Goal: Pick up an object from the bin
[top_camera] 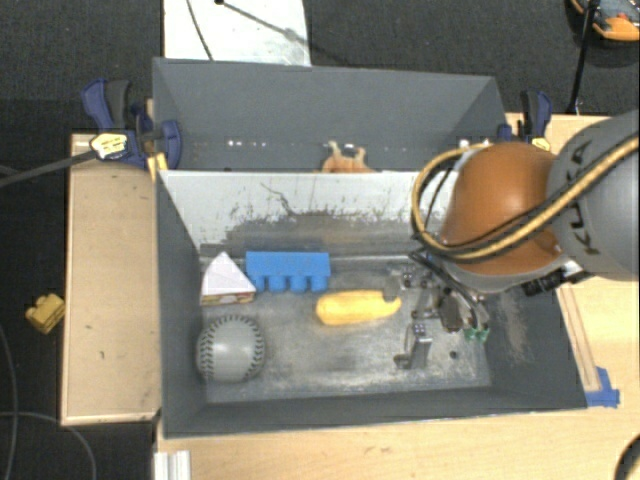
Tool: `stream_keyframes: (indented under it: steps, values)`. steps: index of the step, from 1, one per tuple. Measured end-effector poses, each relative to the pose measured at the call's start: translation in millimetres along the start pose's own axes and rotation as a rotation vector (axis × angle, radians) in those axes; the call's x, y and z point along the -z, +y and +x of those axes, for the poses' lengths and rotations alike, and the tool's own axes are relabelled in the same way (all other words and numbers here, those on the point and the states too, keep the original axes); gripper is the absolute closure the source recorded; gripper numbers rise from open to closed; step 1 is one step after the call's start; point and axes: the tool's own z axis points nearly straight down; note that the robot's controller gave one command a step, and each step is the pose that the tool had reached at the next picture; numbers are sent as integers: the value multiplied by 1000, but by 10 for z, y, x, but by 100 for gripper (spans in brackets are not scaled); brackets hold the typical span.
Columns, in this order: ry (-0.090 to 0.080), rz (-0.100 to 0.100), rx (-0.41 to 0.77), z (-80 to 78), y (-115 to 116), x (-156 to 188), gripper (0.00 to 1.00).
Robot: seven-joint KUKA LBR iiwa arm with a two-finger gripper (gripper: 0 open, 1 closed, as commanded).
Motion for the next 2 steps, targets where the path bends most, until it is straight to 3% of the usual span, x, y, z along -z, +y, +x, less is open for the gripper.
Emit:
stream_keyframes:
  steps: [1, 2]
  values:
    - [-8, 0, -1, -16, -2, 44, 0]
    - [-12, 0, -76, -202, 132, -299, 0]
